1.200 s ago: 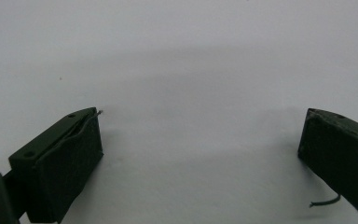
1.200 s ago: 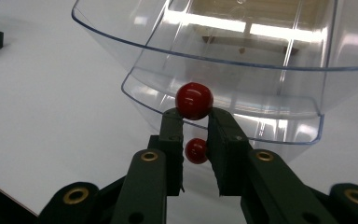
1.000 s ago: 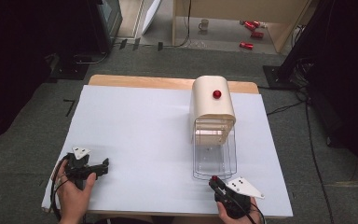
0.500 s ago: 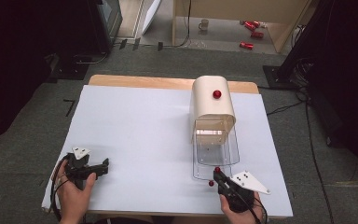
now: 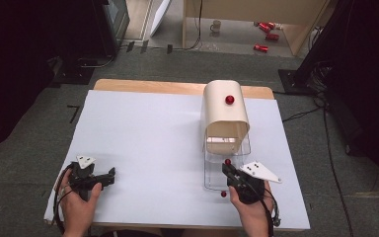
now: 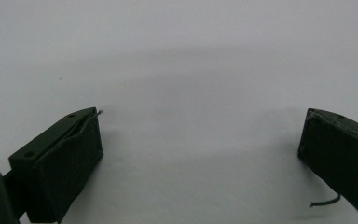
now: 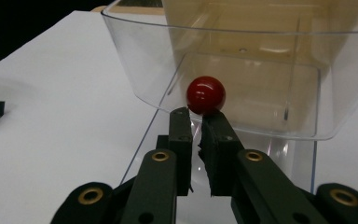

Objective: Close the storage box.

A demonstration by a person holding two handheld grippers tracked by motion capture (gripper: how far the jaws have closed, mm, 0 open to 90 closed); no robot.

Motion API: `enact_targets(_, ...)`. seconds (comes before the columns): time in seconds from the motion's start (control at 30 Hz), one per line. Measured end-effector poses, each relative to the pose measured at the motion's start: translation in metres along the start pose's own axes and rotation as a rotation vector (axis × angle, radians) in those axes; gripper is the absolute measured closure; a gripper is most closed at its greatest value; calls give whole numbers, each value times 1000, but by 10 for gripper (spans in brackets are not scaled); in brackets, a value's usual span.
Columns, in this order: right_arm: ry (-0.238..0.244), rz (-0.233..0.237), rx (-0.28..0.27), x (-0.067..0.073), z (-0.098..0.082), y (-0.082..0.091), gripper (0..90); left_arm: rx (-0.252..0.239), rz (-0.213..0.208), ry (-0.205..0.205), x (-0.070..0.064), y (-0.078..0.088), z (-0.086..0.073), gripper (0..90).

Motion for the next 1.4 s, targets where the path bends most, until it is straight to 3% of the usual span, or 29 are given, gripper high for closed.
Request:
enact_targets(0.17, 4, -13, 11, 0, 15, -19, 828, 0, 0, 0, 0, 0, 0, 0)
enact_targets(0.5, 0, -14, 4, -3, 30, -41, 773, 1, 0, -1, 0, 0, 0, 0)
enact_targets(0.67, 3, -7, -6, -6, 35, -51, 723, -1, 0, 0, 0, 0, 0, 0)
enact_targets(0.83, 3, 30, -1, 1, 34, -56, 668, -1, 0, 0, 0, 0, 0, 0)
enact_targets(0.87, -1, 36, -8, 3, 34, -57, 621, -1, 0, 0, 0, 0, 0, 0)
enact_targets(0.9, 7, 54, -24, 8, 31, -57, 499, -1, 0, 0, 0, 0, 0, 0)
enact_targets(0.97, 15, 55, -22, 9, 30, -57, 449, -1, 0, 0, 0, 0, 0, 0)
enact_targets(1.0, 33, 43, -23, 9, 28, -56, 383, -1, 0, 0, 0, 0, 0, 0)
enact_targets(1.03, 44, 4, -12, 7, 24, -54, 238, 0, 0, 0, 0, 0, 0, 0)
enact_targets(1.07, 44, 4, -12, 7, 24, -54, 238, 0, 0, 0, 0, 0, 0, 0)
enact_targets(1.1, 37, -34, 3, 3, 18, -49, 132, 0, 0, -1, 0, 0, 0, 0)
enact_targets(1.2, 23, -72, 10, -2, 11, -41, 119, 0, 0, 0, 0, 0, 0, 0)
enact_targets(1.23, 20, -91, 23, -5, 4, -35, 49, -1, 0, 0, 0, 0, 0, 0)
enact_targets(1.27, 20, -91, 23, -5, 4, -35, 49, -1, 0, 0, 0, 0, 0, 0)
enact_targets(1.3, 19, -125, 36, -10, -4, -27, 3, -1, 0, 0, 0, 0, 0, 0)
enact_targets(1.4, 4, -146, 41, -16, -13, -17, 0, -1, 0, 0, 0, 0, 0, 0)
Point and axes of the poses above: each handheld gripper's, and its own axes: y roughly backward along the jaws, z roughly out of its top, x roughly to its left, the point moved 6 cm from there along -y, roughly forward along the jaws, and after that the axes turned 11 degrees about -y, right-handed, at the moved point
